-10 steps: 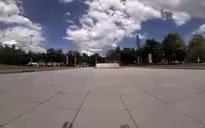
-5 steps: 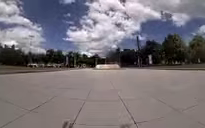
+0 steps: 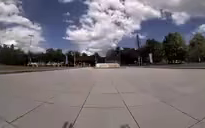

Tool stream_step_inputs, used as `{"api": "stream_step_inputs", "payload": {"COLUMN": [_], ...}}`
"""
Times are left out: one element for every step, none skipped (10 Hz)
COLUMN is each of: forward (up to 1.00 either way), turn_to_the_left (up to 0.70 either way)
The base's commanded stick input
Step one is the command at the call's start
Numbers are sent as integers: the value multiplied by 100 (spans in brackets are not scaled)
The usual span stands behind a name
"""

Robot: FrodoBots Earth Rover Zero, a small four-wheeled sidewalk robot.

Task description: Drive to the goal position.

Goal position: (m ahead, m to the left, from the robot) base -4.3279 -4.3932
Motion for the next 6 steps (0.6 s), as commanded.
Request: {"api": "stream_step_inputs", "payload": {"forward": [70,70,70,70,70,70], "turn_to_the_left": [0,0,0,0,0,0]}}
